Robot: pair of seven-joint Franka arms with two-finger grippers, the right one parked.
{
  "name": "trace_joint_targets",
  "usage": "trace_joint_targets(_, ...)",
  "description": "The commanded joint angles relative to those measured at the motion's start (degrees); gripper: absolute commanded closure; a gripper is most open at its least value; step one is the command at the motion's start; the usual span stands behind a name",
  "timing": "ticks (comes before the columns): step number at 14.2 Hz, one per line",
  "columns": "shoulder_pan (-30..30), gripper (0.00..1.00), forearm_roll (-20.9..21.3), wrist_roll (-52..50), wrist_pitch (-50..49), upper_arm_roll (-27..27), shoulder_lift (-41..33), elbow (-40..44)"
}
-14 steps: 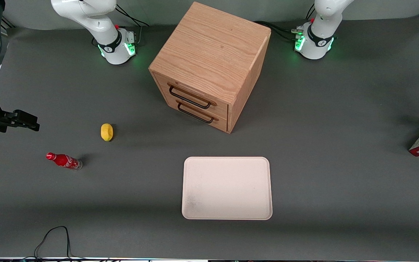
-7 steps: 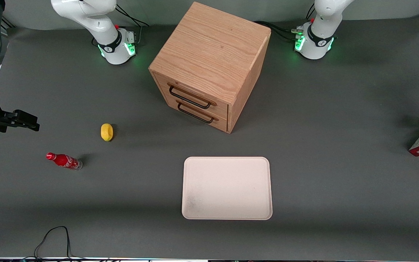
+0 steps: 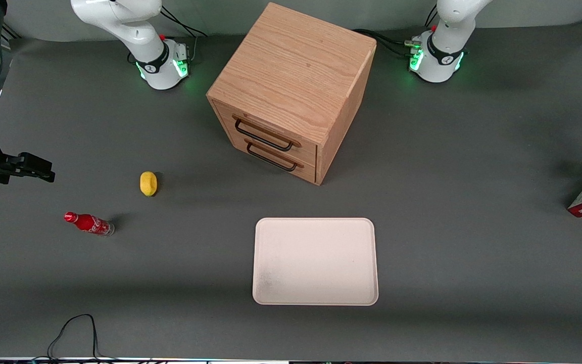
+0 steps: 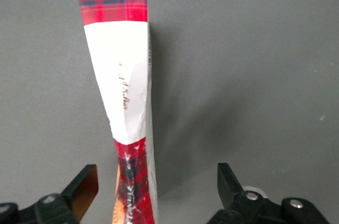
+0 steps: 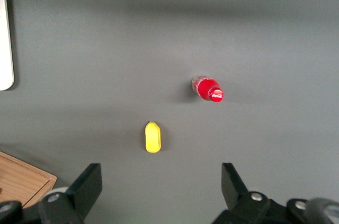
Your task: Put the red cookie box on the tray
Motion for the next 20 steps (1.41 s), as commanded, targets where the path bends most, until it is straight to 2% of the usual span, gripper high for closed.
trace_joint_targets(1,-0.25,0.00,-1.19,1.46,2.72,0.15,0.11,-0.34)
trace_joint_targets(3,-0.25,0.01,-1.28,1.46,2.90,-0.37,0.11,-0.34)
trace_joint_targets(4,-0.25,0.07,-1.28,1.46,2.99,-0.46,0.20,-0.34)
trace_joint_targets(6,-0.07,0.41,-1.28,1.46,3.08,-0.46,0.47,-0.34)
trace_joint_targets(10,0.19,1.00,-1.28,1.20,3.08,-0.46,0.47,0.01)
trace_joint_targets(16,0.28,1.00,-1.19,0.93,0.80,-0.46,-0.49,2.55)
trace_joint_targets(20,0.54,1.00,-1.28,-0.90,-15.15,-0.11,-4.53,12.02)
